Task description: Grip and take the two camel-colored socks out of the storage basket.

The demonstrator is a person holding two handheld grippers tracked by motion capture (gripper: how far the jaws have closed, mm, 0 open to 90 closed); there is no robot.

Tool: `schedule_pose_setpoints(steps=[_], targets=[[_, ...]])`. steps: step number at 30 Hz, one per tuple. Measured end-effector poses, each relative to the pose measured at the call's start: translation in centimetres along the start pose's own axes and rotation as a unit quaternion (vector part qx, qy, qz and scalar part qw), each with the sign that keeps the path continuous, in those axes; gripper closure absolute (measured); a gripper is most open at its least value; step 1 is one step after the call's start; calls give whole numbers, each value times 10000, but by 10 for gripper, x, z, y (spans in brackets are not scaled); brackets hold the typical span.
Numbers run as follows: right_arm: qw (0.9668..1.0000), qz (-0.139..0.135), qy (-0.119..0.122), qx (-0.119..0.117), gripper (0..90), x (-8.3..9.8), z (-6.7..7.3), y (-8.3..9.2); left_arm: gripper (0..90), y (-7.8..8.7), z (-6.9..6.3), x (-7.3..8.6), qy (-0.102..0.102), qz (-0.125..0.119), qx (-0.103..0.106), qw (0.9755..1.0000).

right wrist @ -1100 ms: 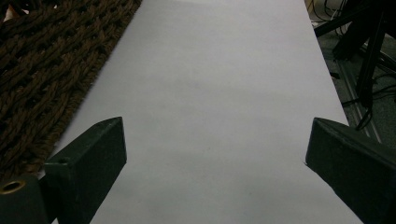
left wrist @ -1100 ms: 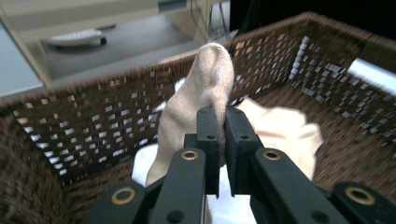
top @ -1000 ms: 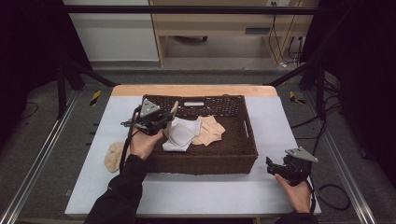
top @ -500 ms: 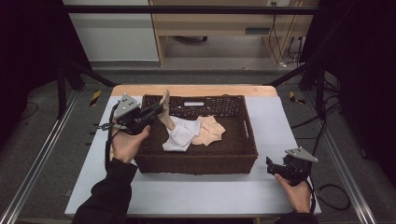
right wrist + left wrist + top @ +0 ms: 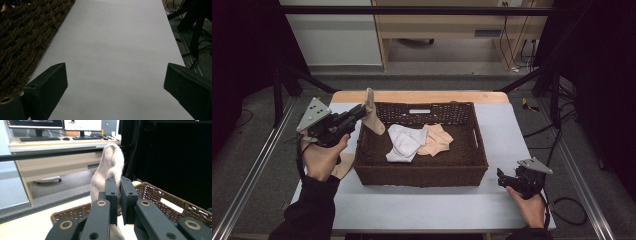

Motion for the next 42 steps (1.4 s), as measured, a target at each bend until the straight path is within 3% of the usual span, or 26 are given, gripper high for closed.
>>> schedule_pose_setpoints(steps=[15,23,26,27,30,31,32,36,37,42], targets=[[10000,13,-10,13,53,1,0,0,850,48,52,4,204,-107,-517,9984],[10000,30,-44,12,54,1,0,1,850,67,73,27,383,-3,-737,9965],[10000,30,-34,10,54,1,0,1,850,68,84,52,435,287,-874,9948],[10000,30,-34,10,54,1,0,1,850,68,84,52,435,287,-874,9948],[10000,44,-42,18,54,2,0,0,850,65,91,81,523,626,-934,9923],[10000,45,-40,17,54,2,0,0,850,65,91,81,523,626,-934,9923],[10000,39,-37,11,55,1,1,0,850,62,95,93,526,827,-975,9904],[10000,30,-39,1,56,1,0,2,849,57,100,116,514,1158,-1048,9864],[10000,32,-40,-8,55,1,0,2,849,57,100,116,514,1158,-1048,9864],[10000,27,-28,-13,55,1,1,1,846,51,103,150,494,1670,-1078,9788]])
Point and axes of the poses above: each handheld gripper's, and its own axes: y roughly backward along the jaws, x roughly out of its underside, z roughly to its left, the point moved 10 cm from there along -y, roughly forward along the jaws, and after that the axes turned 5 degrees about -z, right-handed, at the moved point
